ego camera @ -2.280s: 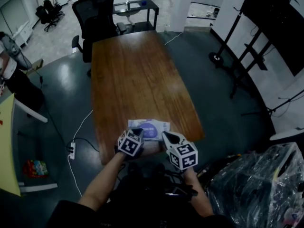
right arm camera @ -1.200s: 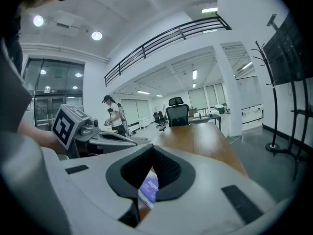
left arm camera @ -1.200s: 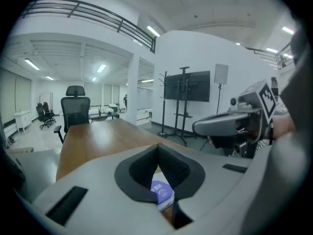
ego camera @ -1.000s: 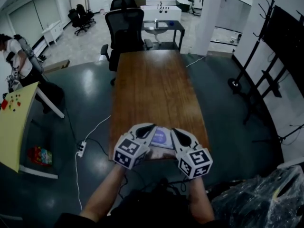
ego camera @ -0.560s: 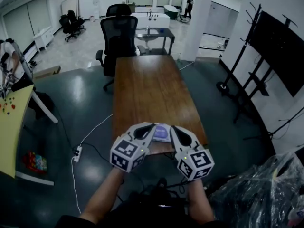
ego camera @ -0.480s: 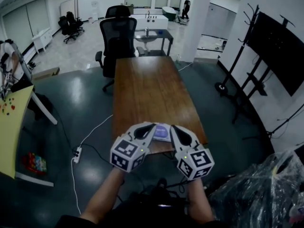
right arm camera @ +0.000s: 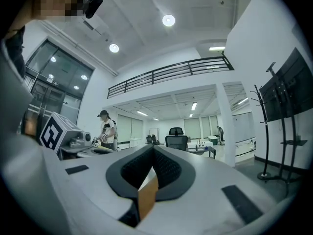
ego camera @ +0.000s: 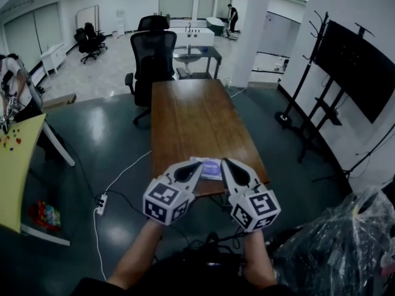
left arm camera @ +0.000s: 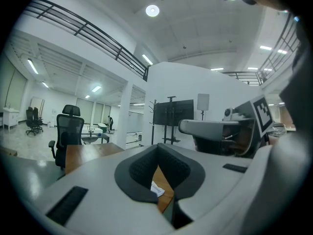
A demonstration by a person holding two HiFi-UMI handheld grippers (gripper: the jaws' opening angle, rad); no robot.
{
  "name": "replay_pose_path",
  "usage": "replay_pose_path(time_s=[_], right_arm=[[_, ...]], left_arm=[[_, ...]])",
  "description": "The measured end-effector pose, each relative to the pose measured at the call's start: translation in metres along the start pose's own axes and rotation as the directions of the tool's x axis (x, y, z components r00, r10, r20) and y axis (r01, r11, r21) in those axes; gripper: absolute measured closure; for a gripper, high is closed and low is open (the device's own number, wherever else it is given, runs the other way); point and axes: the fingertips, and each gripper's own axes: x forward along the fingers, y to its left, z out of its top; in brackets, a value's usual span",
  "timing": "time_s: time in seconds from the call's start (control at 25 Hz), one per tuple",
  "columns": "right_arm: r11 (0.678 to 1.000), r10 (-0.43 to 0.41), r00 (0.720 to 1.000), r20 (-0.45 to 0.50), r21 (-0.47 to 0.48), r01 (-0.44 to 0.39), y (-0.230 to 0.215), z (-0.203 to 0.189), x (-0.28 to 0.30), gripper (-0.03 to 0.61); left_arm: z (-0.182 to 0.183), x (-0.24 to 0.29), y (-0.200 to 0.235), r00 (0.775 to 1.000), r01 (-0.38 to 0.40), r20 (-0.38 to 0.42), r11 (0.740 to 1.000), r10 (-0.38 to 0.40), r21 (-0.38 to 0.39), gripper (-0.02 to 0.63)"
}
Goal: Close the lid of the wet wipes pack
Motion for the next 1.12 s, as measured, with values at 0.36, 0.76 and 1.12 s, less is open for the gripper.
replay_pose_path(time_s=[0.36, 0.76, 1.12], right_arm=[[1.000, 0.003, 1.000, 0.014, 0.004, -0.003, 0.016, 0.000, -0.007, 0.569], [1.000, -0.022, 1.000, 0.013, 0.015, 0.021, 0.015, 0.000, -0.013, 0.569], [1.000, -0.016, 1.000, 0.012, 0.009, 0.016, 0.016, 0.003, -0.007, 0.569]], left_arm=[[0.004, -0.017, -0.007, 1.000, 0.006, 0.016, 1.000, -0.006, 0.008, 0.618], [0.004, -0.018, -0.015, 0.999, 0.030, 0.012, 0.999, -0.030, 0.013, 0.619], [0.007, -0.019, -0.011, 0.999, 0.032, 0.003, 0.999, -0.032, 0.010, 0.618]])
